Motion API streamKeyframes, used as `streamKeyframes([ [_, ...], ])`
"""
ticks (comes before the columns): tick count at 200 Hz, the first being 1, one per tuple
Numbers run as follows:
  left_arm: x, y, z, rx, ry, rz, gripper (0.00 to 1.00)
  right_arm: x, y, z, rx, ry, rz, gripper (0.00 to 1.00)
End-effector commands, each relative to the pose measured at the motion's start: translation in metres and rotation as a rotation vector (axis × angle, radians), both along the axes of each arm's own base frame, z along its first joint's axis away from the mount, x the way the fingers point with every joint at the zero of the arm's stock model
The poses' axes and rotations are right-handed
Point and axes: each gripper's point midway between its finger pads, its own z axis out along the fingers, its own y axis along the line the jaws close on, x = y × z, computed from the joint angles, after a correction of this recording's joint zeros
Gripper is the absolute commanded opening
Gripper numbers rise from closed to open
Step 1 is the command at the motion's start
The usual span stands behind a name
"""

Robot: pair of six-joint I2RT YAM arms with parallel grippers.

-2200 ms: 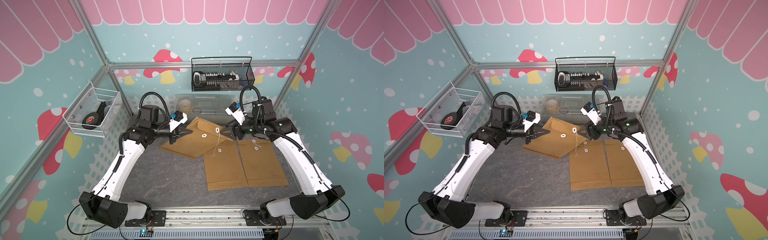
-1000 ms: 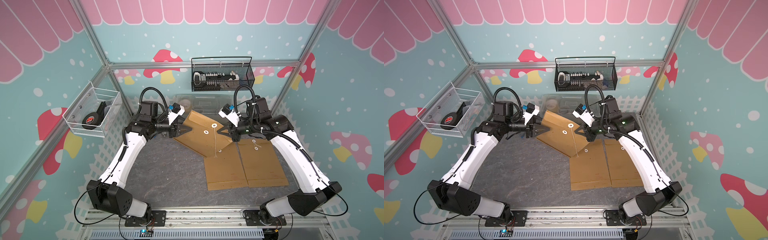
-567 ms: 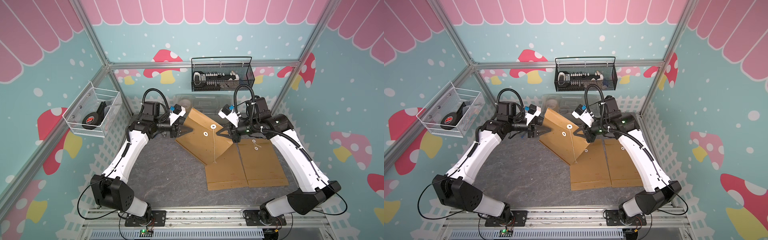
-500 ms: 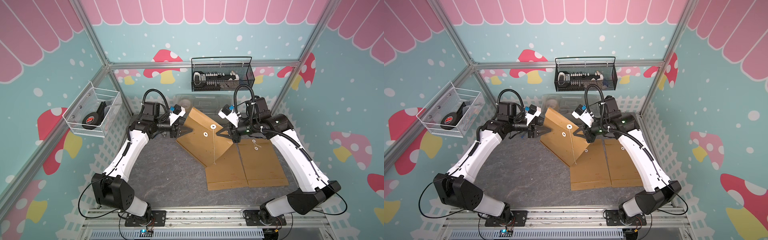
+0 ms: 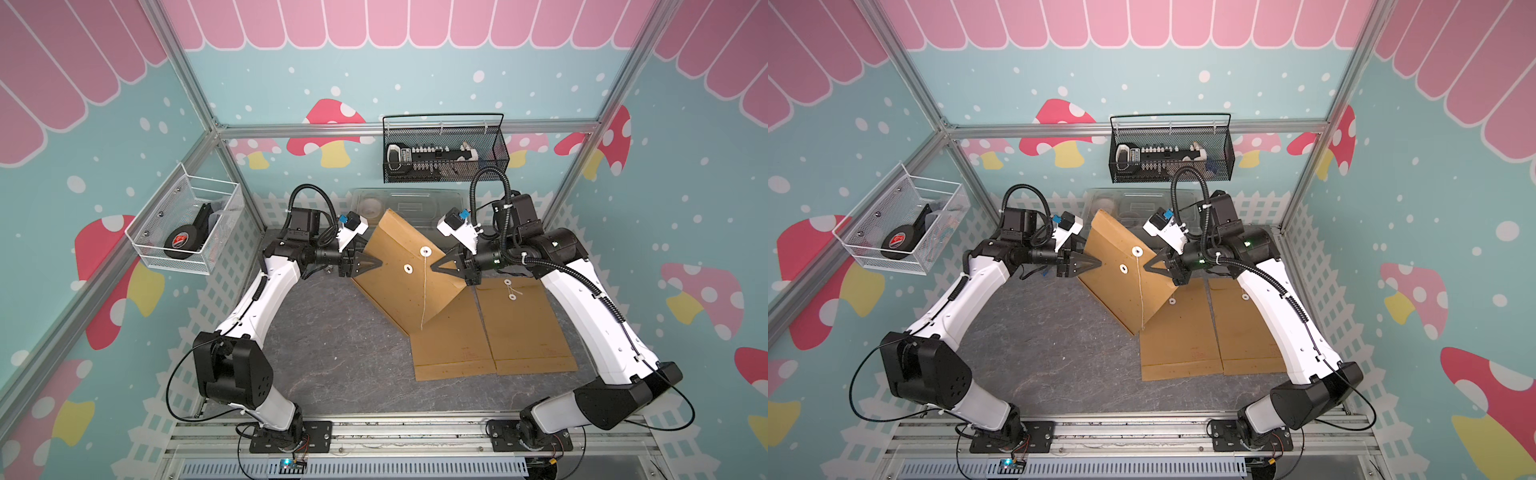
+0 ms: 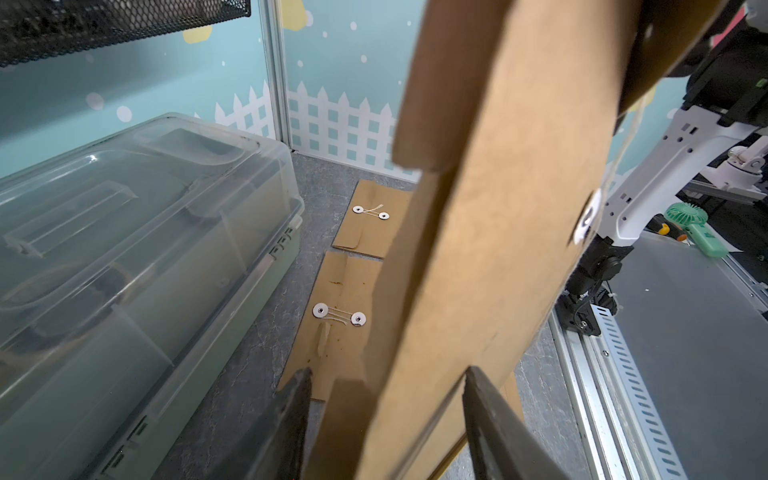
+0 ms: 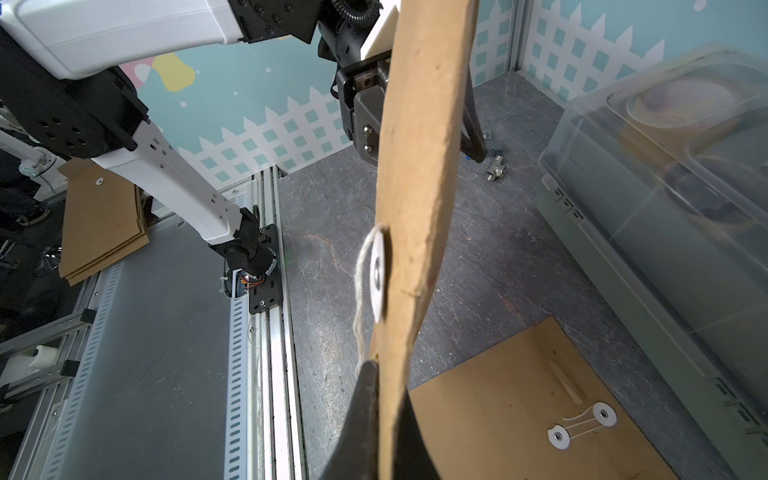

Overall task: Close the mouth of the file bag
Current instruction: Adjust the file bag.

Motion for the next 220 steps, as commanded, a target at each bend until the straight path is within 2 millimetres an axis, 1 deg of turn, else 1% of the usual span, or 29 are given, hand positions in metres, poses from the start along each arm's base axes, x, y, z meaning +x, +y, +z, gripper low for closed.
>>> streamKeyframes([
  [1, -0.024, -0.009, 0.014, -0.046, -0.006, -0.078, 0.52, 0.014, -0.001, 0.019, 0.012, -0.133, -0.019, 0.00],
  [11, -0.028, -0.009, 0.017, -0.049, -0.019, -0.082, 0.46, 0.019, -0.002, 0.019, 0.012, -0.138, -0.039, 0.00],
  [20, -0.030, -0.008, 0.018, -0.048, -0.029, -0.082, 0.37, 0.021, -0.002, 0.019, 0.015, -0.138, -0.040, 0.00],
  [32, -0.031, -0.007, 0.019, -0.046, -0.030, -0.078, 0.27, 0.023, -0.002, 0.021, 0.018, -0.141, -0.049, 0.00],
  [42, -0.029, -0.006, 0.019, -0.042, -0.029, -0.068, 0.19, 0.023, -0.001, 0.023, 0.025, -0.141, -0.041, 0.00],
  [54, -0.027, -0.005, 0.018, -0.039, -0.021, -0.059, 0.14, 0.022, 0.001, 0.024, 0.032, -0.137, -0.033, 0.00],
  [74, -0.022, -0.004, 0.018, -0.024, -0.010, -0.031, 0.00, 0.021, 0.001, 0.026, 0.040, -0.138, -0.030, 0.00],
  [90, -0.017, -0.002, 0.018, -0.010, 0.006, -0.001, 0.00, 0.022, 0.001, 0.028, 0.048, -0.140, -0.039, 0.00],
  [109, -0.018, -0.002, 0.019, -0.007, 0.011, 0.011, 0.00, 0.032, -0.001, 0.031, 0.048, -0.142, -0.099, 0.00],
  [113, -0.017, -0.002, 0.018, -0.003, 0.017, 0.022, 0.00, 0.035, -0.002, 0.032, 0.048, -0.142, -0.120, 0.02],
  [121, -0.014, -0.001, 0.017, 0.005, 0.028, 0.052, 0.00, 0.041, -0.004, 0.033, 0.042, -0.145, -0.160, 0.07],
  [125, -0.012, 0.000, 0.016, 0.011, 0.029, 0.069, 0.00, 0.043, -0.005, 0.034, 0.042, -0.148, -0.175, 0.13],
  [132, -0.007, 0.002, 0.015, 0.021, 0.034, 0.104, 0.00, 0.049, -0.008, 0.036, 0.041, -0.152, -0.218, 0.25],
  [143, 0.001, 0.006, 0.016, 0.035, 0.023, 0.165, 0.00, 0.059, -0.017, 0.039, 0.034, -0.167, -0.309, 0.38],
  [151, 0.007, 0.010, 0.019, 0.025, 0.053, 0.222, 0.00, 0.068, -0.029, 0.044, 0.034, -0.188, -0.398, 0.44],
  [155, 0.010, 0.012, 0.022, 0.019, 0.052, 0.246, 0.00, 0.072, -0.034, 0.046, 0.035, -0.197, -0.437, 0.46],
  [156, 0.010, 0.012, 0.023, 0.017, 0.053, 0.251, 0.00, 0.074, -0.038, 0.047, 0.037, -0.200, -0.466, 0.47],
  [160, 0.012, 0.014, 0.026, 0.008, 0.056, 0.269, 0.00, 0.077, -0.045, 0.050, 0.045, -0.208, -0.507, 0.48],
  [162, 0.013, 0.015, 0.028, 0.003, 0.053, 0.278, 0.00, 0.080, -0.052, 0.052, 0.050, -0.215, -0.549, 0.50],
  [163, 0.014, 0.015, 0.029, 0.001, 0.051, 0.281, 0.00, 0.080, -0.052, 0.052, 0.050, -0.215, -0.549, 0.50],
  [168, 0.015, 0.016, 0.033, -0.008, 0.051, 0.300, 0.00, 0.085, -0.064, 0.055, 0.062, -0.230, -0.615, 0.51],
  [169, 0.016, 0.016, 0.034, -0.011, 0.049, 0.303, 0.00, 0.087, -0.069, 0.056, 0.069, -0.231, -0.641, 0.52],
  [176, 0.018, 0.018, 0.041, -0.028, 0.047, 0.332, 0.00, 0.088, -0.083, 0.059, 0.093, -0.238, -0.716, 0.55],
  [184, 0.021, 0.019, 0.050, -0.055, 0.050, 0.358, 0.00, 0.087, -0.094, 0.059, 0.108, -0.247, -0.769, 0.58],
  [193, 0.024, 0.020, 0.059, -0.077, 0.048, 0.391, 0.00, 0.084, -0.101, 0.054, 0.117, -0.253, -0.809, 0.61],
  [196, 0.024, 0.021, 0.061, -0.081, 0.047, 0.401, 0.00, 0.082, -0.102, 0.054, 0.128, -0.255, -0.815, 0.62],
  [204, 0.025, 0.021, 0.067, -0.087, 0.039, 0.421, 0.00, 0.080, -0.105, 0.047, 0.145, -0.244, -0.833, 0.63],
  [220, 0.028, 0.022, 0.080, -0.098, 0.029, 0.475, 0.00, 0.077, -0.101, 0.033, 0.199, -0.246, -0.846, 0.63],
])
